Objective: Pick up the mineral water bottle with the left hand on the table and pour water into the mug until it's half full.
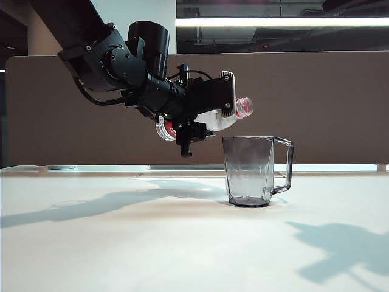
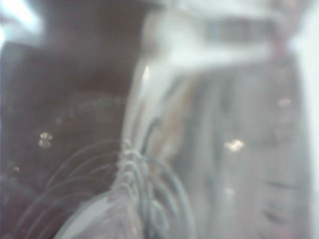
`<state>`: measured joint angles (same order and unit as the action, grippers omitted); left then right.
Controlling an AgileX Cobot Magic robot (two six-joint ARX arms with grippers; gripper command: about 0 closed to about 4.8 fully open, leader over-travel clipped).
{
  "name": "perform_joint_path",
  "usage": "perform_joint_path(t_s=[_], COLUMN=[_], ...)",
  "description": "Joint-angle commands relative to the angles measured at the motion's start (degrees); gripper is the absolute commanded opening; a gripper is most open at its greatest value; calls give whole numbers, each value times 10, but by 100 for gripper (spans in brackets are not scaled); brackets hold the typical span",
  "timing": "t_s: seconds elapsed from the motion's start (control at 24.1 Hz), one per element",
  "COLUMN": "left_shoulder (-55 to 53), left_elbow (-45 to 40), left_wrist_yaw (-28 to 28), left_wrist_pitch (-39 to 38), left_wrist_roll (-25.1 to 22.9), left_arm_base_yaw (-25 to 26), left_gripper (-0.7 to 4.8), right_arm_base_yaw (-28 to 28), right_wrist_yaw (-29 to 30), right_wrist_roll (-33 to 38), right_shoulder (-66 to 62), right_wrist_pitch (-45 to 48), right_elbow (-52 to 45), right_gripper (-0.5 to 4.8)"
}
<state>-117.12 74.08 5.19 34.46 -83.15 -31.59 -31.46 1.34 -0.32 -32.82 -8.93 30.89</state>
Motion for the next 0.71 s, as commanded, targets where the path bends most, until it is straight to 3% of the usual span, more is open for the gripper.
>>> perform_joint_path(t_s=[0.04,0.71], left_shoulder=[6,6], left_elbow=[3,3], left_wrist_yaw=[2,2], left_wrist_pitch=[36,40], left_wrist_roll=[-29,-57], left_arm_base_yaw=[-2,-2], left_gripper=[241,241], right_arm_base_yaw=[0,0], right_wrist_yaw=[-1,-1], right_wrist_roll=[-2,-2], right_shoulder=[2,2], right_wrist_pitch=[10,10], right_elbow=[3,3], right_gripper=[-2,-1])
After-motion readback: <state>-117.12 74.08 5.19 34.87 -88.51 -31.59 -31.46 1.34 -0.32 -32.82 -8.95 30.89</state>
